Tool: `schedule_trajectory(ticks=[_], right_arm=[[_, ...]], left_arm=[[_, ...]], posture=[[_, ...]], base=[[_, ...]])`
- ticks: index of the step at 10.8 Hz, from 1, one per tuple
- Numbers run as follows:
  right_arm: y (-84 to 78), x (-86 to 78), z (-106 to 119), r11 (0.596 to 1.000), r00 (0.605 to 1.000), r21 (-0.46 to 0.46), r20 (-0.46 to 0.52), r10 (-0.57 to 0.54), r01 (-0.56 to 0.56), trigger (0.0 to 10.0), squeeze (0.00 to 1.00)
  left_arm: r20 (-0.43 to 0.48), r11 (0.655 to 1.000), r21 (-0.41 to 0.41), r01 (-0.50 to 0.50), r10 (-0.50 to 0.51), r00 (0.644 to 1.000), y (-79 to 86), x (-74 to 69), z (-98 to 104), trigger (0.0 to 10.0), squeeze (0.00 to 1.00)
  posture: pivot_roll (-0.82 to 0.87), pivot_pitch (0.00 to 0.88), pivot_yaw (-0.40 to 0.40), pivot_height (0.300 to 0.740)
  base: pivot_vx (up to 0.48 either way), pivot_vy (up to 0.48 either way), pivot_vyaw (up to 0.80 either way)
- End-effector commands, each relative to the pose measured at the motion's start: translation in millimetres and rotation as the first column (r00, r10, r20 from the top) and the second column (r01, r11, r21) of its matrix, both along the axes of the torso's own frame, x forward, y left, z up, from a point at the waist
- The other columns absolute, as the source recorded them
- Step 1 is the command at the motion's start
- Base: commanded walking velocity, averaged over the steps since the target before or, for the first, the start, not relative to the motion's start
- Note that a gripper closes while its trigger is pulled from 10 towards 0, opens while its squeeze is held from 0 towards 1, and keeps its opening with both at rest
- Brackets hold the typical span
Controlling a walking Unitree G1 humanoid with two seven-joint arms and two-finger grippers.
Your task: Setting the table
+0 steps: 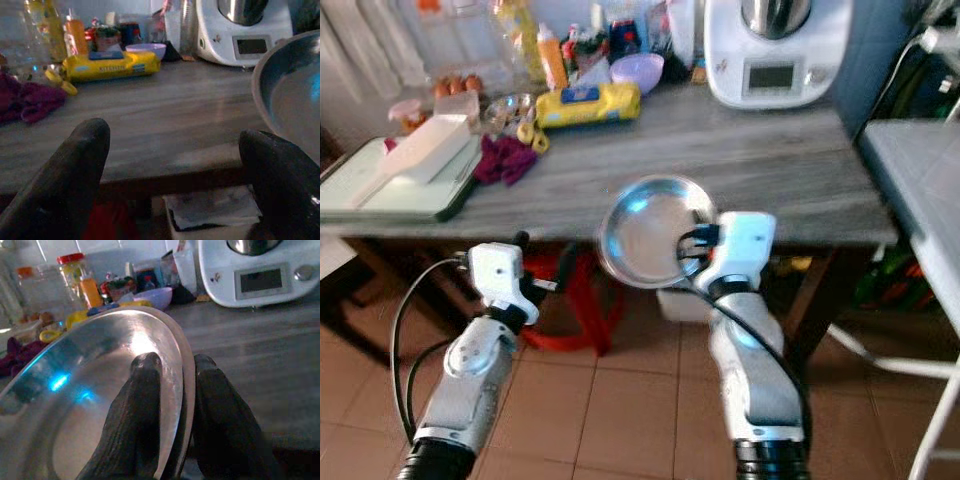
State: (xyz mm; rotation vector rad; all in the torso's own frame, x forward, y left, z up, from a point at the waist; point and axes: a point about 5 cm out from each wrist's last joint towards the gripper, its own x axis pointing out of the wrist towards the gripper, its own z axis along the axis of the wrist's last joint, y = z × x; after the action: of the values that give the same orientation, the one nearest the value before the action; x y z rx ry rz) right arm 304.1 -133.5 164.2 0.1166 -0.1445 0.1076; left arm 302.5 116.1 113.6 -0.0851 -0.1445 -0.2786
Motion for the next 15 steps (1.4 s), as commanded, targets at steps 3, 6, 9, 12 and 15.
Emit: schedule_trajectory(ticks=[3,6,9,12,15], right_arm=[[9.5,0.7,3.6,0.999,1.000,0.023,0.015,0.023,-0.023,10.0,0.00],[10.2,0.8,2.6,1.000,1.000,0.024,0.014,0.017,-0.017,10.0,0.00],[12.0,1.7,1.5,0.999,1.000,0.025,0.010,0.027,-0.027,10.0,0.00],[12.4,1.5,-1.0,0.999,1.000,0.026,0.005,0.026,-0.026,10.0,0.00],[11.6,0.7,-2.2,0.999,1.000,0.027,0.002,0.018,-0.018,10.0,0.00]], left_arm=[[0.009,1.000,0.016,-0.025,0.025,1.000,12.4,1.5,1.3,10.0,0.00],[0.008,1.000,0.021,-0.021,0.021,1.000,13.3,2.1,1.4,10.0,0.00],[0.006,0.999,0.024,-0.021,0.021,1.000,14.4,2.7,1.2,10.0,0.00],[-0.005,0.999,0.020,-0.037,0.037,0.999,17.1,2.6,0.3,10.0,0.00],[-0.013,0.999,0.033,-0.035,0.035,0.999,19.2,0.7,-2.1,10.0,0.00]], posture=[[-0.13,0.080,0.112,0.740],[-0.13,0.077,0.115,0.740],[-0.13,0.072,0.113,0.740],[-0.12,0.073,0.116,0.740],[-0.13,0.076,0.121,0.740]], base=[[0.364,0.000,0.00],[0.366,0.000,0.00],[0.363,0.000,0.00],[0.323,0.000,0.00],[0.000,0.000,0.00]])
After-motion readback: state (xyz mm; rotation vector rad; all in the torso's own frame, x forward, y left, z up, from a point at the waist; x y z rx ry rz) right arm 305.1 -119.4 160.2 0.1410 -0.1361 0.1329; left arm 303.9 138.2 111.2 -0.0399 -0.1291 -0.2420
